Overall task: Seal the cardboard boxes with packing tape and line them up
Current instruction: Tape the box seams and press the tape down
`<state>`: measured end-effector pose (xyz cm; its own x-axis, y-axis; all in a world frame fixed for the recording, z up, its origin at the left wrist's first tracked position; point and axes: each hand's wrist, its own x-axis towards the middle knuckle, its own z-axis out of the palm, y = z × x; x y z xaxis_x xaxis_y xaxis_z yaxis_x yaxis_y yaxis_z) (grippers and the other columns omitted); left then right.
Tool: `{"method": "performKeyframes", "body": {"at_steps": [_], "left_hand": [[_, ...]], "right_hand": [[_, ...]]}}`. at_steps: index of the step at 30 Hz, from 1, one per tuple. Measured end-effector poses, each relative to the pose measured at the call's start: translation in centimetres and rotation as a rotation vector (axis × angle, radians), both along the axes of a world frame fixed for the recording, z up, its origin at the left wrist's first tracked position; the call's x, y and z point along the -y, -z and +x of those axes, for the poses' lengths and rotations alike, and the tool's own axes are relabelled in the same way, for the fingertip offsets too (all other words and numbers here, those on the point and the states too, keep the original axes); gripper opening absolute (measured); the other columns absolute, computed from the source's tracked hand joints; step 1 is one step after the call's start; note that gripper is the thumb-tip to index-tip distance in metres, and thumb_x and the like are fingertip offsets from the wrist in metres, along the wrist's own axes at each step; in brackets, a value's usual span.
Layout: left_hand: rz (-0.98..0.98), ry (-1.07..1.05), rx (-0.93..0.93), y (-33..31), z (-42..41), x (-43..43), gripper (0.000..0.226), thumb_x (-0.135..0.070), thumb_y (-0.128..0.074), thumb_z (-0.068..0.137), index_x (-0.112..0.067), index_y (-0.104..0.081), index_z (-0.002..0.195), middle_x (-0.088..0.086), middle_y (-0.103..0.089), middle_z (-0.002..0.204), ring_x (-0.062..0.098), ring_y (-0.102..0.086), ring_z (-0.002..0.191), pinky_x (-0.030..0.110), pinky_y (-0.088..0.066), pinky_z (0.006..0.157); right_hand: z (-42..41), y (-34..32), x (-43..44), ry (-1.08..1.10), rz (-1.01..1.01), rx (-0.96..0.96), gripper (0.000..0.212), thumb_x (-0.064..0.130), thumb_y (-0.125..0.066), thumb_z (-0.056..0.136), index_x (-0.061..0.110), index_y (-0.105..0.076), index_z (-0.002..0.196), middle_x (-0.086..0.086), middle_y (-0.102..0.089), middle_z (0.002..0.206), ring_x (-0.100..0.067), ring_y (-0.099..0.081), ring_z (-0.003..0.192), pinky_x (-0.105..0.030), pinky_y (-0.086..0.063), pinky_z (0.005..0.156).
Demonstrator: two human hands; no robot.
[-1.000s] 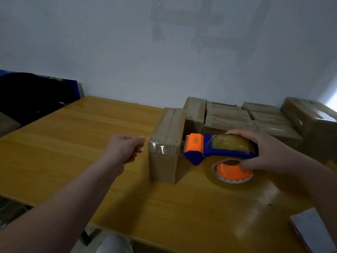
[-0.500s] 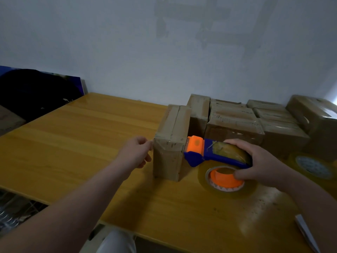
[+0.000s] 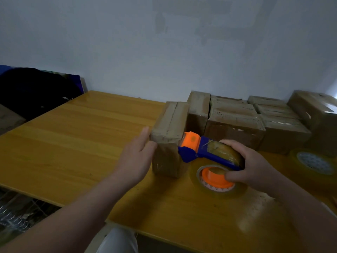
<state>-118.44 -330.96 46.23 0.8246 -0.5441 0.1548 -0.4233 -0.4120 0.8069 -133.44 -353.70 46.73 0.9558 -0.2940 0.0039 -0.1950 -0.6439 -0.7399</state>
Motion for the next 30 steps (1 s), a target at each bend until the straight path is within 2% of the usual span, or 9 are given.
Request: {"method": "performKeyframes", "body": {"at_steps": [1, 3, 7, 12, 15, 18, 23, 25, 30], "left_hand": [[0.084, 0.057, 0.211, -0.4, 0.1, 0.1, 0.051, -0.033, -0.030, 0.100, -0.026, -0.022, 0.150, -0.011, -0.024, 0.154, 0.002, -0.016, 0.140, 0.022, -0.013, 0.110], [0.208, 0.244, 0.475, -1.4, 0.0, 0.7, 0.061, -0.039, -0.023, 0.091, -0.026, -0.018, 0.151, -0.008, -0.017, 0.157, -0.005, -0.008, 0.138, 0.020, 0.002, 0.113], [0.382, 0.405, 0.622, -2.2, 0.8, 1.2, 0.080, -0.052, -0.008, 0.078, -0.023, -0.023, 0.150, -0.004, -0.026, 0.156, 0.002, -0.019, 0.141, 0.012, -0.006, 0.107], [0.443, 0.448, 0.658, -2.0, 0.6, 1.8, 0.085, -0.052, -0.010, 0.072, -0.023, -0.022, 0.151, -0.005, -0.024, 0.157, 0.003, -0.018, 0.142, 0.013, -0.009, 0.107], [0.459, 0.429, 0.650, -2.0, 0.6, 2.0, 0.085, -0.052, -0.013, 0.070, -0.027, -0.024, 0.150, -0.008, -0.025, 0.156, 0.004, -0.022, 0.141, 0.020, -0.019, 0.110], [0.480, 0.401, 0.669, -2.2, 0.4, 2.1, 0.081, -0.052, -0.018, 0.071, -0.032, -0.024, 0.149, -0.013, -0.026, 0.155, 0.004, -0.026, 0.140, 0.021, -0.027, 0.105], [0.488, 0.392, 0.642, -2.6, 0.1, 2.1, 0.065, -0.035, -0.044, 0.086, -0.033, -0.026, 0.148, -0.016, -0.026, 0.152, -0.002, -0.037, 0.127, 0.020, -0.028, 0.103], [0.494, 0.392, 0.659, -2.6, 0.2, 2.1, 0.065, -0.031, -0.049, 0.089, -0.033, -0.026, 0.149, -0.015, -0.026, 0.153, 0.001, -0.034, 0.134, 0.019, -0.025, 0.104], [0.491, 0.372, 0.680, -2.4, 0.5, 2.4, 0.069, -0.035, -0.044, 0.080, -0.033, -0.031, 0.147, -0.015, -0.031, 0.152, 0.004, -0.032, 0.138, 0.017, -0.022, 0.103]], "right_hand": [[0.1, 0.0, -0.2, 0.000, 0.005, 0.016, 0.077, 0.004, -0.078, 0.071, 0.042, -0.039, 0.125, 0.010, -0.054, 0.106, 0.004, -0.059, 0.084, -0.012, -0.048, 0.059], [0.2, 0.0, -0.5, 0.002, 0.020, 0.040, 0.075, 0.003, -0.078, 0.071, 0.040, -0.039, 0.124, 0.010, -0.055, 0.104, 0.008, -0.058, 0.082, -0.011, -0.048, 0.058], [0.1, 0.1, -0.5, -0.007, -0.003, 0.045, 0.076, 0.006, -0.078, 0.071, 0.039, -0.039, 0.128, 0.010, -0.055, 0.105, 0.007, -0.058, 0.083, -0.013, -0.048, 0.058], [-1.3, -0.3, 0.6, 0.006, -0.006, 0.016, 0.077, 0.007, -0.079, 0.071, 0.048, -0.036, 0.121, 0.014, -0.052, 0.107, 0.004, -0.059, 0.085, -0.013, -0.050, 0.058], [-2.5, -1.2, 1.3, 0.028, -0.001, 0.007, 0.073, 0.011, -0.080, 0.070, 0.053, -0.038, 0.113, 0.015, -0.051, 0.107, -0.006, -0.061, 0.086, -0.016, -0.053, 0.060], [-3.2, -1.9, 1.7, 0.005, -0.043, 0.006, 0.074, 0.016, -0.082, 0.069, 0.058, -0.036, 0.109, 0.017, -0.053, 0.107, 0.001, -0.059, 0.087, -0.015, -0.054, 0.063], [-4.1, -2.6, 2.3, -0.021, -0.081, -0.040, 0.072, 0.019, -0.082, 0.070, 0.057, -0.036, 0.111, 0.017, -0.055, 0.106, 0.007, -0.058, 0.086, -0.017, -0.055, 0.063], [-4.6, -2.9, 2.7, -0.022, -0.095, -0.071, 0.069, 0.020, -0.081, 0.070, 0.058, -0.038, 0.108, 0.016, -0.056, 0.106, 0.001, -0.060, 0.085, -0.018, -0.055, 0.064], [-2.8, -2.9, 2.3, -0.071, -0.141, -0.172, 0.068, 0.019, -0.077, 0.074, 0.049, -0.037, 0.120, 0.006, -0.061, 0.100, -0.009, -0.064, 0.078, -0.023, -0.057, 0.064]]}}
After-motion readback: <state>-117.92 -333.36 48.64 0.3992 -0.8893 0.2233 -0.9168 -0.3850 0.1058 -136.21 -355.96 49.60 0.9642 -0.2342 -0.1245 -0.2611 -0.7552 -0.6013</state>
